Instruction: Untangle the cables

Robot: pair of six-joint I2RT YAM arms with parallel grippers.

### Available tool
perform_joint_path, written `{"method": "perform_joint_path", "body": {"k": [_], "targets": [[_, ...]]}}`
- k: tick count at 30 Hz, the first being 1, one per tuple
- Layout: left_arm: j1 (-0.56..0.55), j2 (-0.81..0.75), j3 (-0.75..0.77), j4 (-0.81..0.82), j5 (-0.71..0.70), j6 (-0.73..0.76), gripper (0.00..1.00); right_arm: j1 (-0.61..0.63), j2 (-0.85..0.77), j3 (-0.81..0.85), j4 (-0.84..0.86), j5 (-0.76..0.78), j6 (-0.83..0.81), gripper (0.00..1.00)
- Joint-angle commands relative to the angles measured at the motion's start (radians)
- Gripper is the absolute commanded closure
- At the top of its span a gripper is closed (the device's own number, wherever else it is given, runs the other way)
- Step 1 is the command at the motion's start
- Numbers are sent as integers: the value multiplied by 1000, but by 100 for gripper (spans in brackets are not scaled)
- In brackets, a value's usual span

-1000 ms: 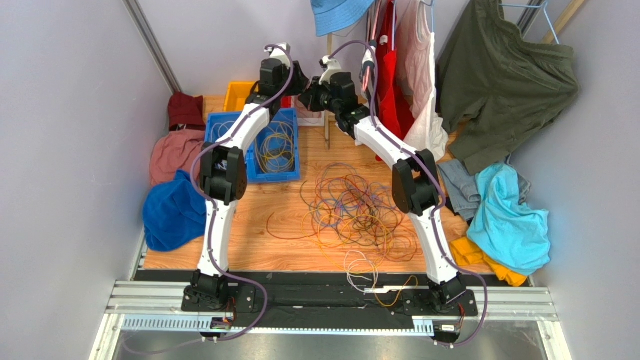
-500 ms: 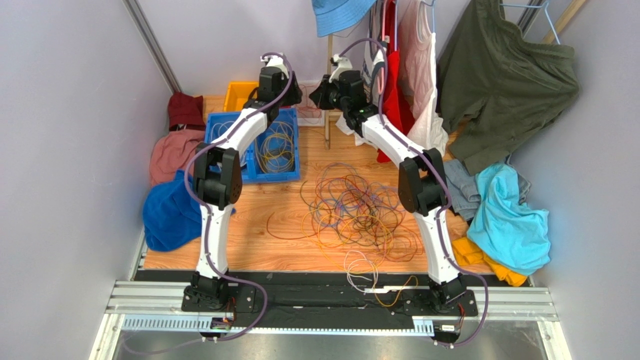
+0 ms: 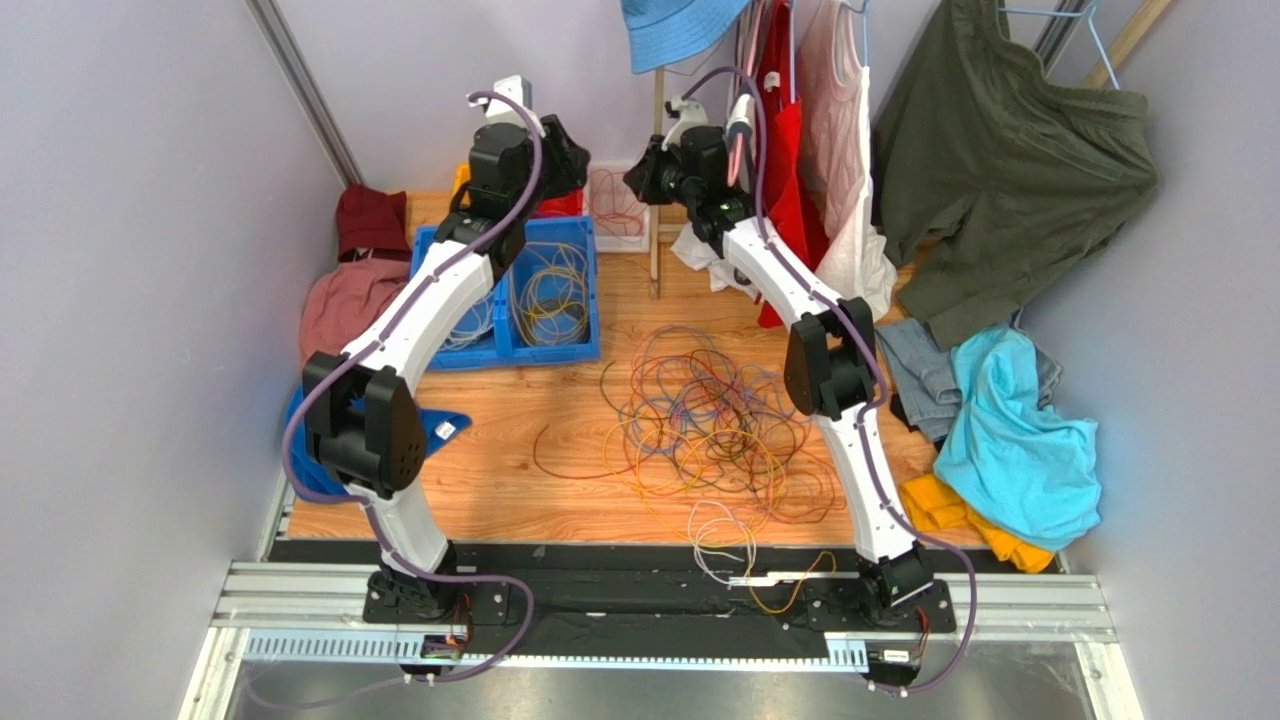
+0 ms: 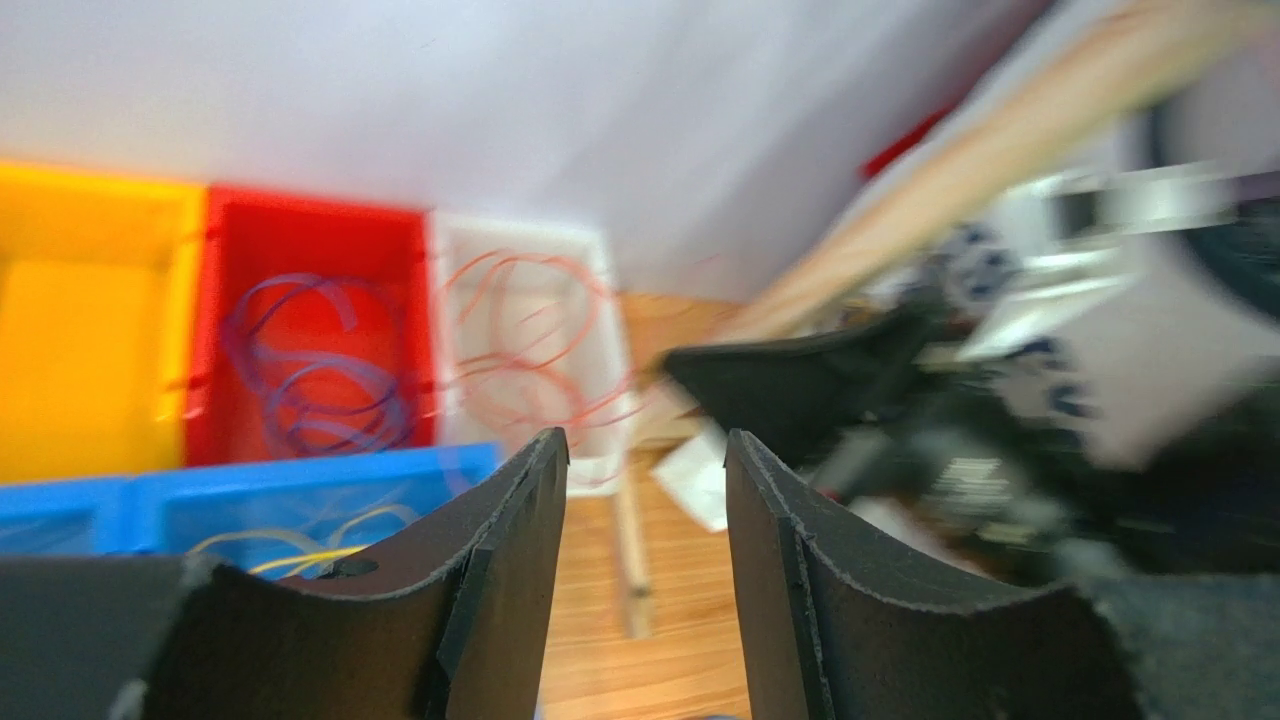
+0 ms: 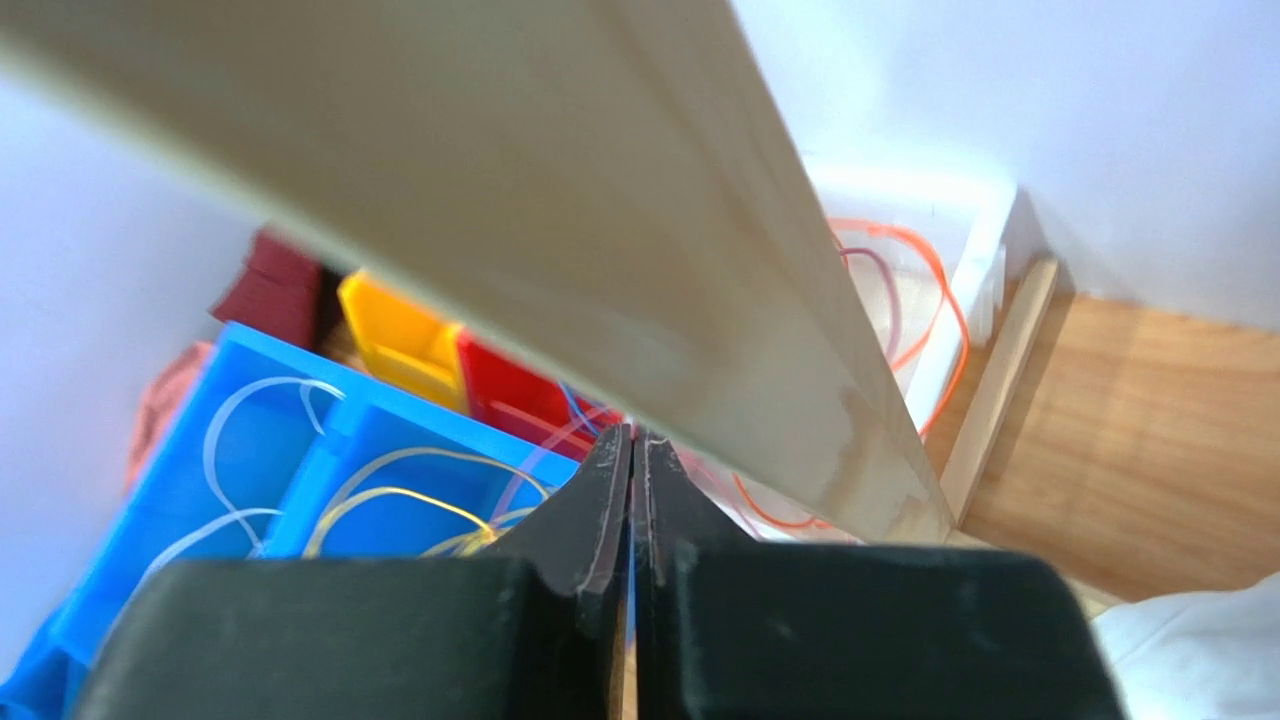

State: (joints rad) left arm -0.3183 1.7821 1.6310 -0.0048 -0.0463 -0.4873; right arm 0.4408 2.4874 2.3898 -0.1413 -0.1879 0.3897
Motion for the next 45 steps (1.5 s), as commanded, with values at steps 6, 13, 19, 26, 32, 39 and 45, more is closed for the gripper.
{"method": "perform_joint_path", "body": {"k": [6,13,19,26,32,39,45], "targets": [[-82,-101,-103,-41,-20,-146,51,26,-27,-67,-77,-13,-35,45],[-163,-367,-356,-24,-156,-125,51,33,-185,-257,-38,11,-28,41],[-243,-573,-483,-99,-216,-135,51,59,-274,-447,-18,24,-37,43],[-320,-788,-657,-185,-214,-168,51,90,-314,-600,-20,156,-133,46],[-326,-969,-781,-244,-207,-198,52,113,-259,-567,-55,266,-213,47],[-326,-1082,-829,-319,-214,-151,52,113,-223,-573,-53,278,-215,47],[-326,-1136,-905,-313,-202,-166,52,125,-283,-694,-11,261,-169,48]]}}
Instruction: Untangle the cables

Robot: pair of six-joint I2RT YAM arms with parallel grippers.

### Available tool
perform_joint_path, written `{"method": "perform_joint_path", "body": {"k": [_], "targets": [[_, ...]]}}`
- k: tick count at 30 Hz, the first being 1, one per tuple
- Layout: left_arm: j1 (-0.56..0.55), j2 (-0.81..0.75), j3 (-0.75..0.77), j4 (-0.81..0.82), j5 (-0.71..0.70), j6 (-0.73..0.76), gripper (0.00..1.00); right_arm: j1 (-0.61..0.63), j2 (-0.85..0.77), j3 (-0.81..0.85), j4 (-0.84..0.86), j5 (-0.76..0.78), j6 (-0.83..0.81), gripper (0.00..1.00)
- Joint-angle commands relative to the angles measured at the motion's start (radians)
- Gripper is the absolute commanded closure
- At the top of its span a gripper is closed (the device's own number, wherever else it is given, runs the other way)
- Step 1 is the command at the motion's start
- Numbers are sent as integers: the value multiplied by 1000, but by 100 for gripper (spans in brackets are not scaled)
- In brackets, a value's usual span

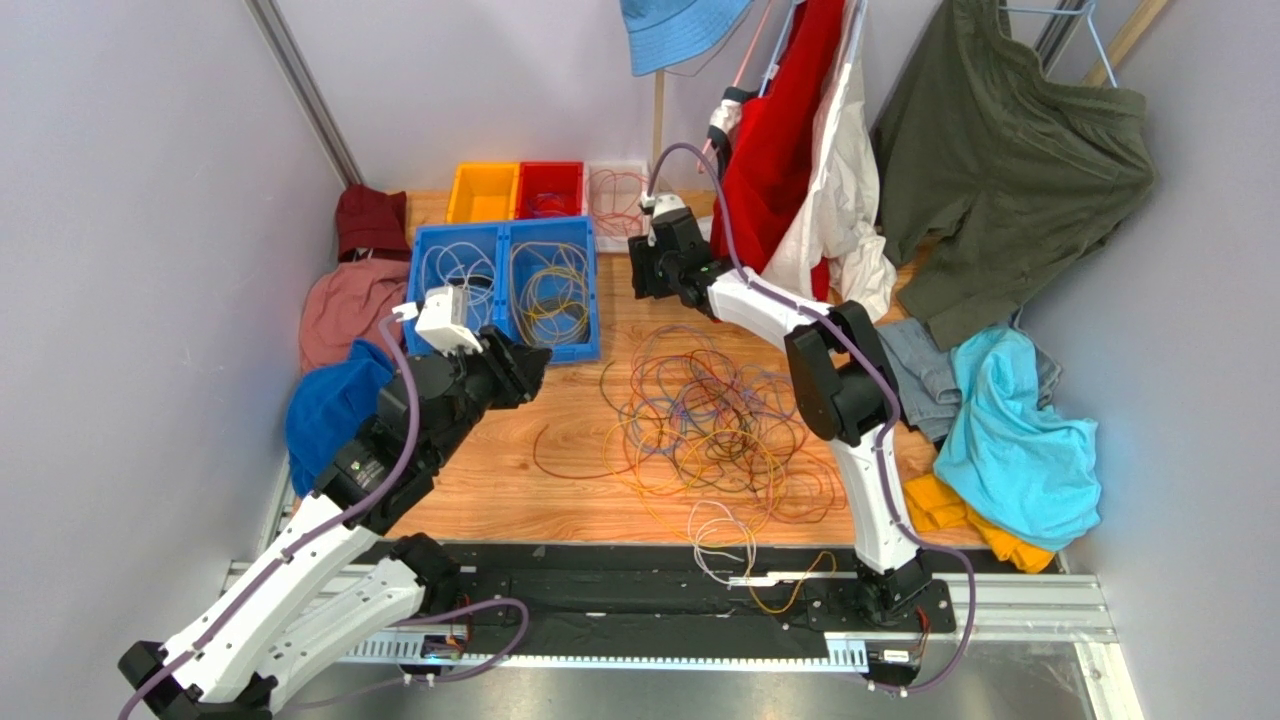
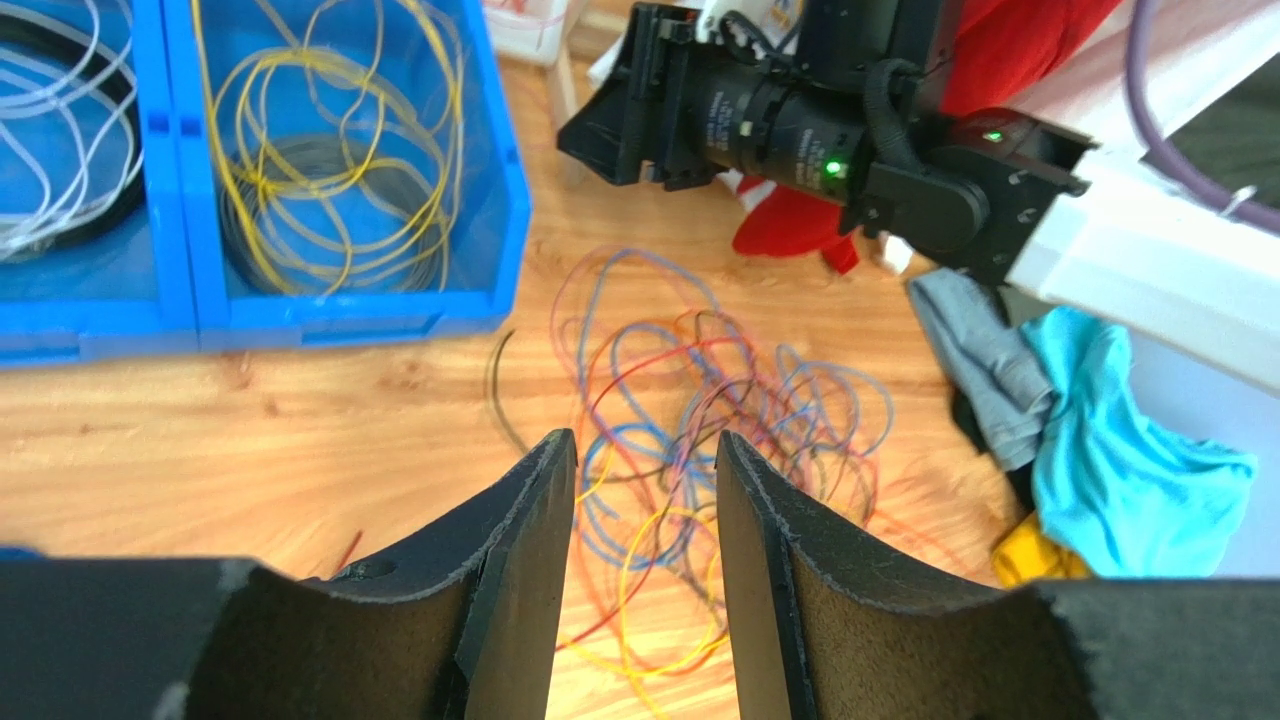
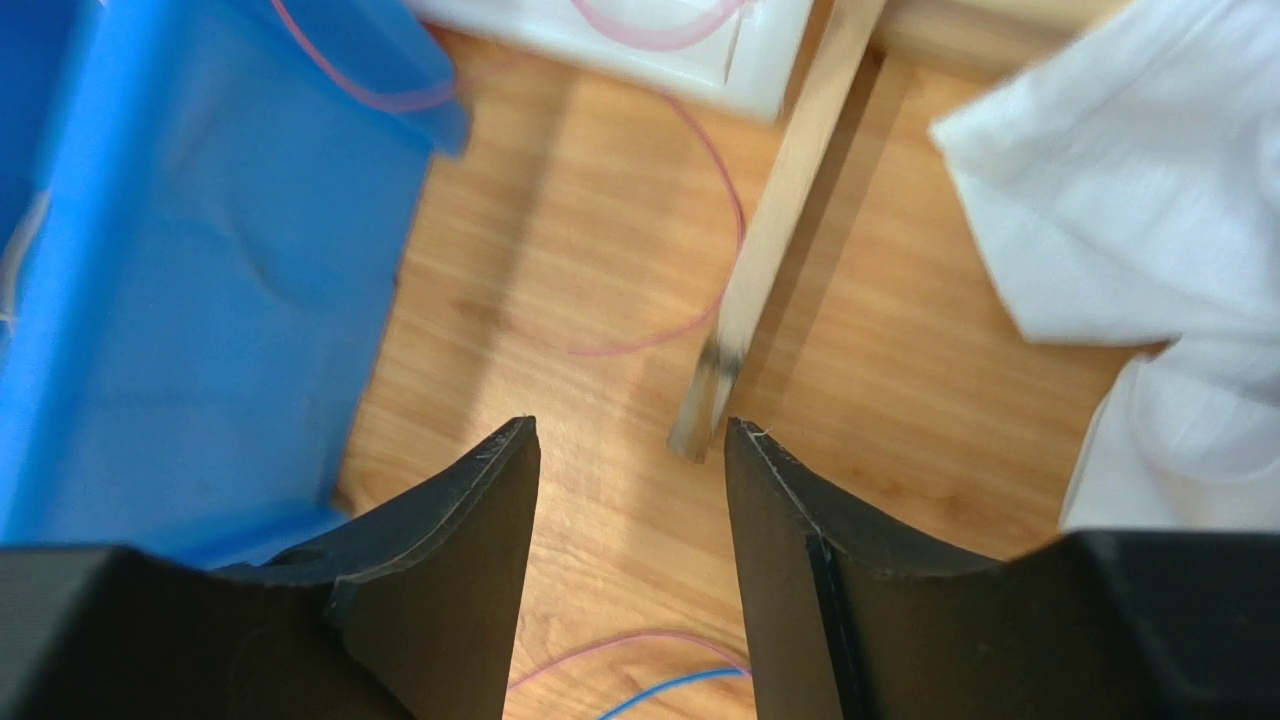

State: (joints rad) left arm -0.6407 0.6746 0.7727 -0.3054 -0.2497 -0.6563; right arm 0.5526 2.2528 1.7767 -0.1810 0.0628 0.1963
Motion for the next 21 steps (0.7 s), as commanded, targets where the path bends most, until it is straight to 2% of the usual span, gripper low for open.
{"method": "perform_joint_path", "body": {"k": [1,7,13,17,21], "targets": [[-4,-33,-64,-8,6,0,52,26,-56,-97,38,20,12,48],[-4,-41,-82,-1,41,-14,52,78,-91,-161,48,150,-81,47],[-4,-59,-101,-3,55,-19,52,101,-68,-152,51,242,-127,48],[-4,-79,-116,-6,56,-22,52,128,-99,-207,118,310,-165,48],[-4,-87,-122,-1,58,-22,52,153,-91,-180,117,414,-224,48]]}}
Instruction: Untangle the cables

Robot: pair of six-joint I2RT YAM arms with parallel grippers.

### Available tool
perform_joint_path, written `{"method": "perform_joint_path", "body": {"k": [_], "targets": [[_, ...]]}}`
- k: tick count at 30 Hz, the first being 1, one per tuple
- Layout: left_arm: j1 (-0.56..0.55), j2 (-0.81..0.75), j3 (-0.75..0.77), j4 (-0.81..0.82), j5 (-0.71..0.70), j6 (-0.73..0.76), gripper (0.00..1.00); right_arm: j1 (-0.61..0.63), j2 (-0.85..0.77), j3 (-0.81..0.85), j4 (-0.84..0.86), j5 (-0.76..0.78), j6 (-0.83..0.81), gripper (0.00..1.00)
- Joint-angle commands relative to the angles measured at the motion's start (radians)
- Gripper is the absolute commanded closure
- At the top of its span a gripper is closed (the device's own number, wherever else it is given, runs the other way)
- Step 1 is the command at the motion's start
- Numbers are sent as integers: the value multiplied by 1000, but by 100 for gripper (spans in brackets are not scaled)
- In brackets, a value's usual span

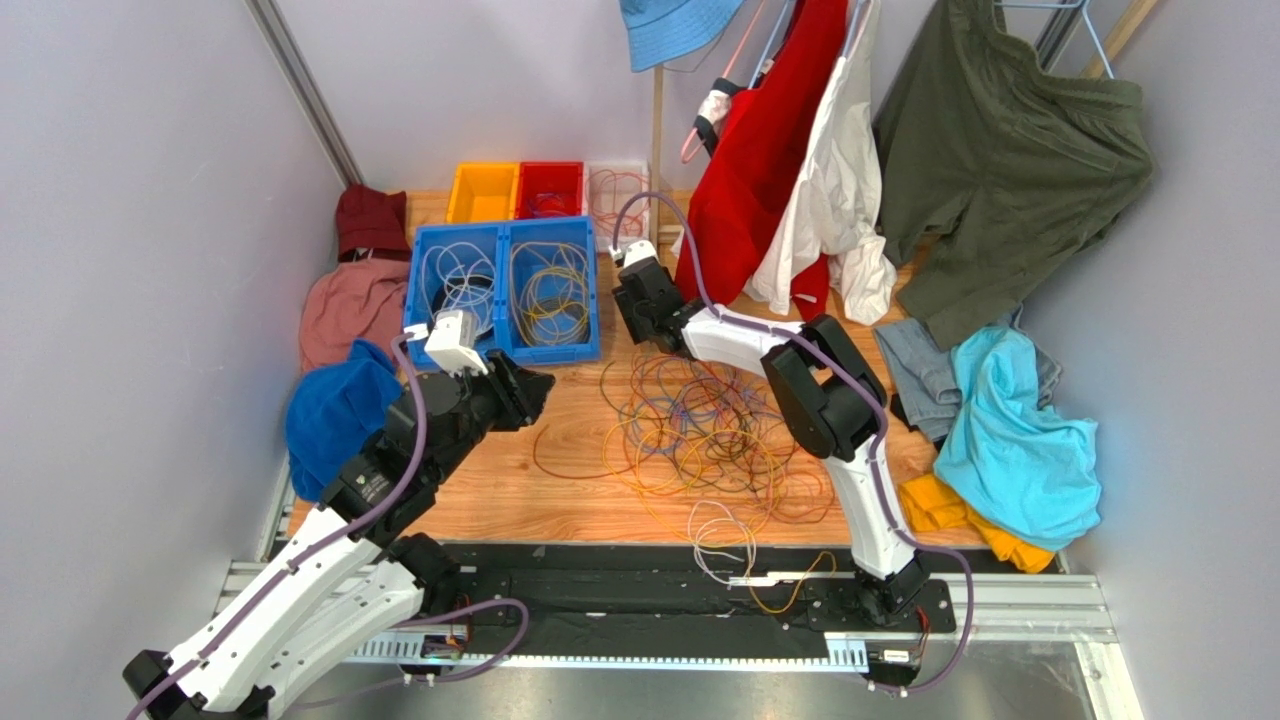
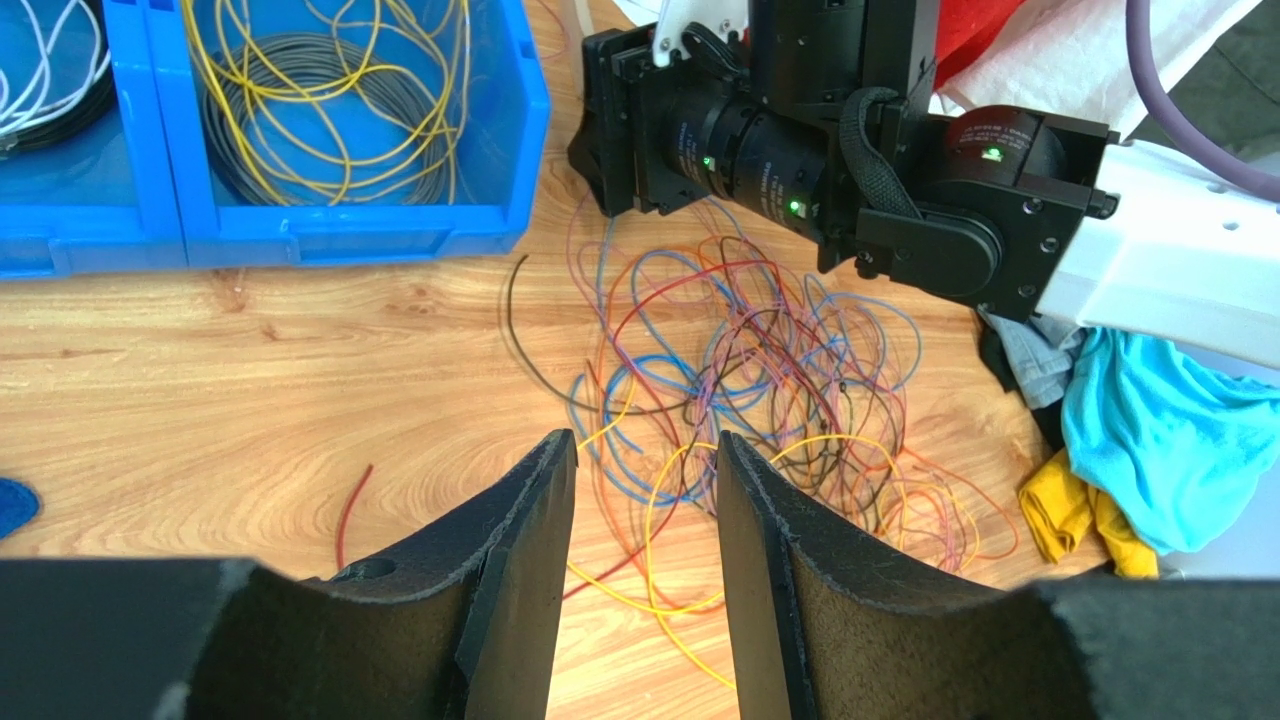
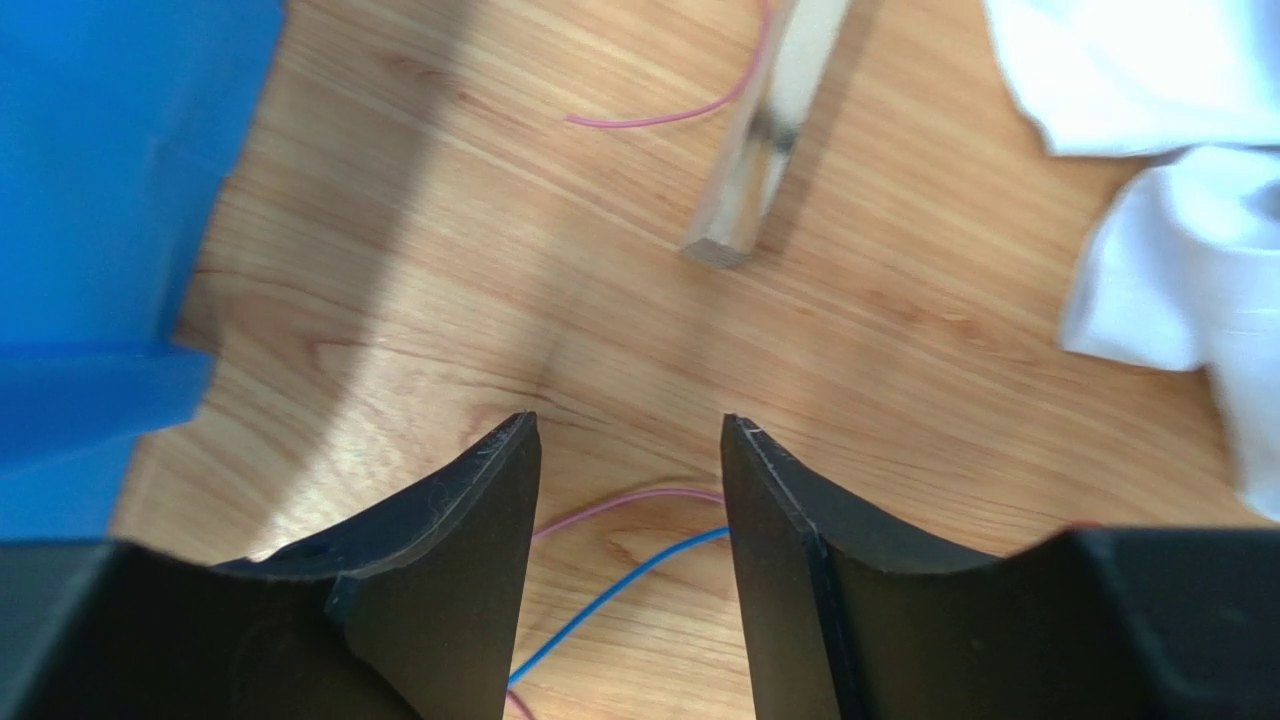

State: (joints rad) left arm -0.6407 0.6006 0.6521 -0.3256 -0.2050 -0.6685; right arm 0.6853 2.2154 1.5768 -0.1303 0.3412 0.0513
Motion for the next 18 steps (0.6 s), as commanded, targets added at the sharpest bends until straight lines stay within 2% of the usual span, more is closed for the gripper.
{"method": "perform_joint_path", "body": {"k": [1,14,18], "targets": [[-2,-13,-2,17,18,-9,52,20,-51,29,64,140,-97,48],[-4,-21,-12,3,24,-8,52,19,98,285,-18,142,-212,46],[-4,-19,-15,8,27,-5,52,19,95,255,-12,122,-193,46]]}}
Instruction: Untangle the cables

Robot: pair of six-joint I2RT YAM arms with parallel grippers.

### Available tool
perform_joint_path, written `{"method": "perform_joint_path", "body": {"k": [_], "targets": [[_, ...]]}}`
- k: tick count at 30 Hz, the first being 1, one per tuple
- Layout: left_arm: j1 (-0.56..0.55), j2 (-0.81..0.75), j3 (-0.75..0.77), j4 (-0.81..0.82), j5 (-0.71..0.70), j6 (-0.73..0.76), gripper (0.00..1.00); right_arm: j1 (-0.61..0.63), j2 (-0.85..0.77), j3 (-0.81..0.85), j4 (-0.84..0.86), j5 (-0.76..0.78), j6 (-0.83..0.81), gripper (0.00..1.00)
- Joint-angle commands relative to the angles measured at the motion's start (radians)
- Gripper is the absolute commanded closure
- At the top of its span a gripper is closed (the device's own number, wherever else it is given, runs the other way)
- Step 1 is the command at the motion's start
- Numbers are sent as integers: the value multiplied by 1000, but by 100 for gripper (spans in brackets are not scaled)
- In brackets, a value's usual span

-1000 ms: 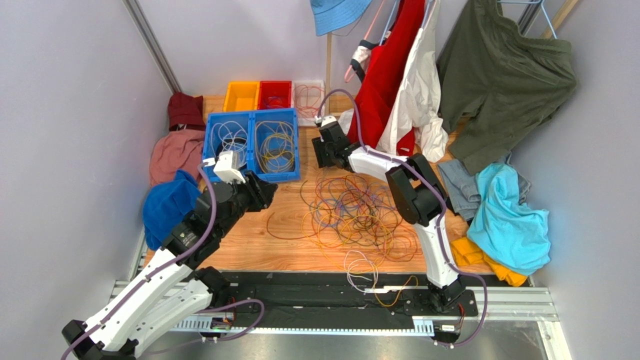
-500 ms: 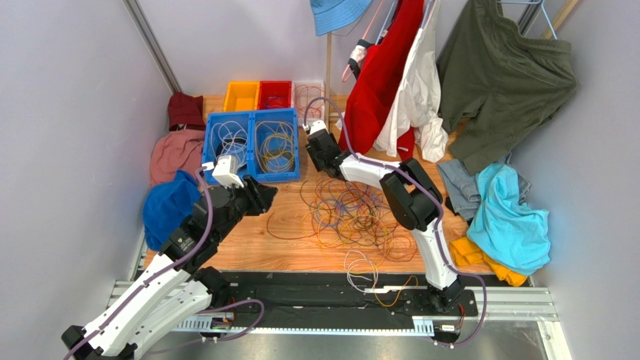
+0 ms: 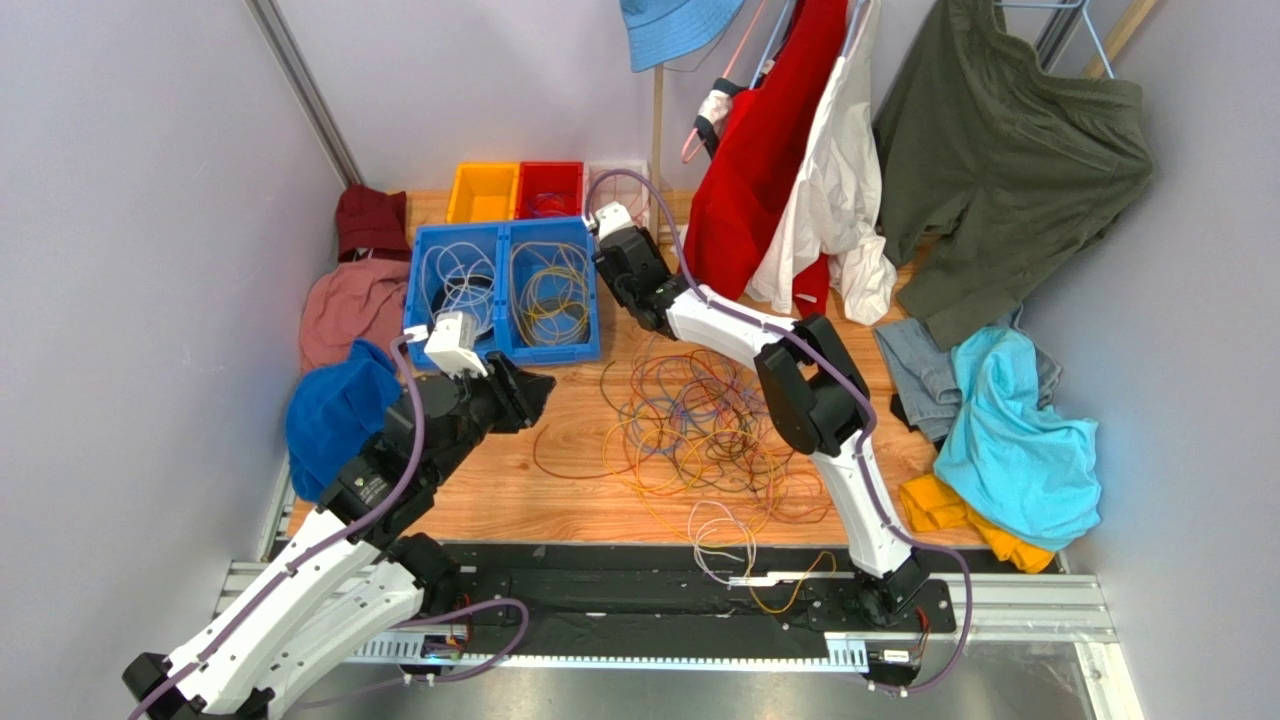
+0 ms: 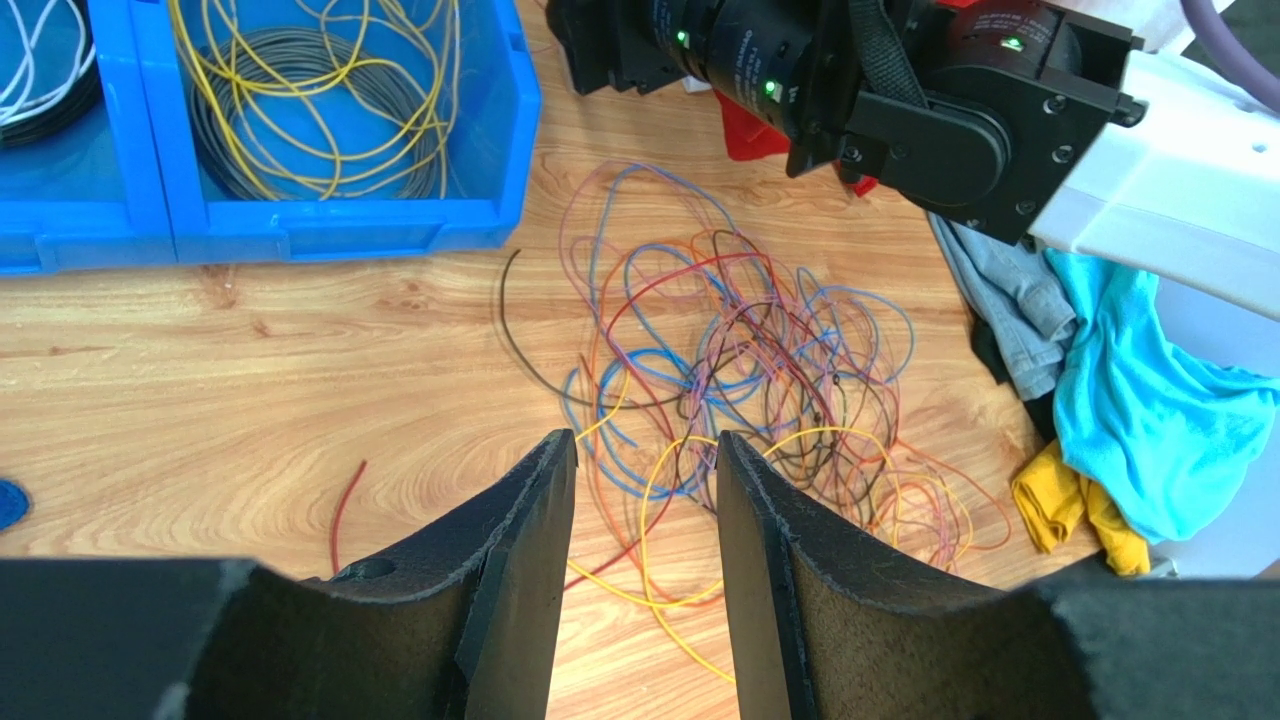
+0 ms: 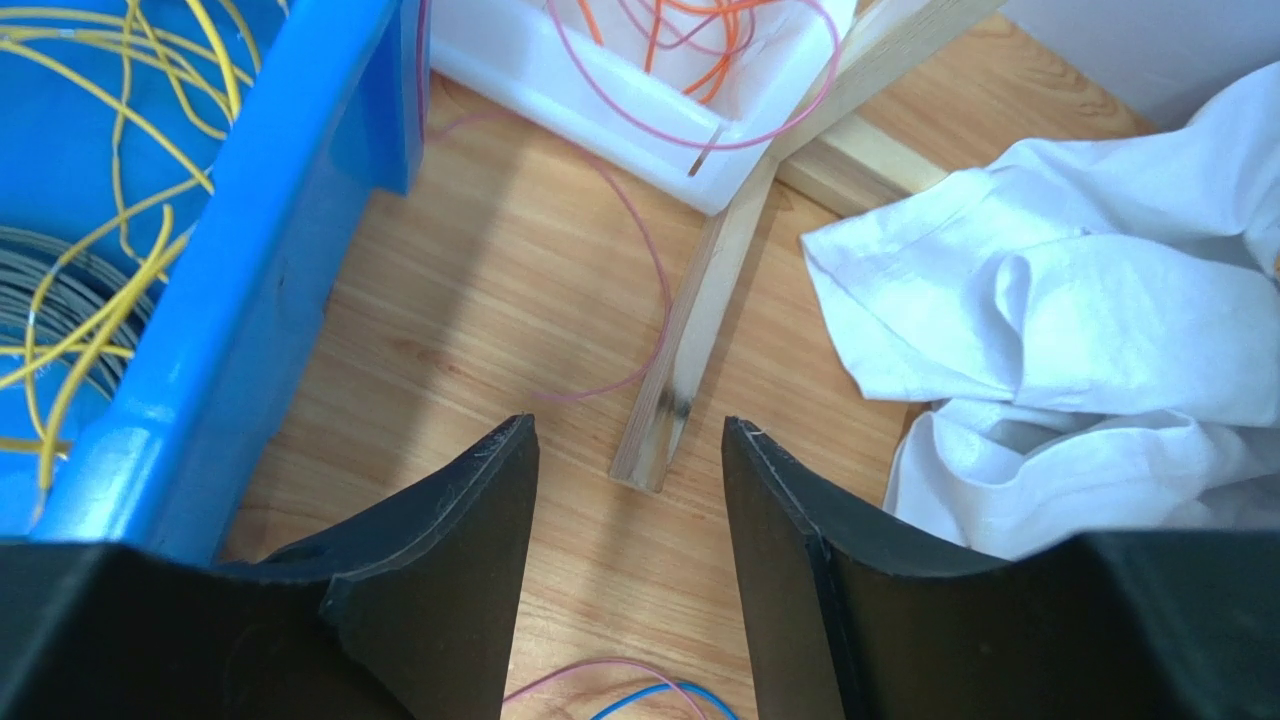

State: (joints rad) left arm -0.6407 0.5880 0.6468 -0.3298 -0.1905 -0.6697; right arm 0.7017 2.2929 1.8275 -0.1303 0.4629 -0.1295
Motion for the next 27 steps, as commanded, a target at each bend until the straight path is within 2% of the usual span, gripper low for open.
{"method": "perform_joint_path", "body": {"k": [1,10,19,27], "targets": [[-4,-4,-9,17,13,-2,52,2,5,-8,-5,-3,-7,47],[-2,16,-21,34,42,-21,52,5,7,-50,3,-15,-12,46],[-4,12,-35,34,48,-21,52,7,73,65,-48,-20,-3,46],[-4,-5,-41,37,30,-21,52,9,-108,-57,89,-33,122,48]]}}
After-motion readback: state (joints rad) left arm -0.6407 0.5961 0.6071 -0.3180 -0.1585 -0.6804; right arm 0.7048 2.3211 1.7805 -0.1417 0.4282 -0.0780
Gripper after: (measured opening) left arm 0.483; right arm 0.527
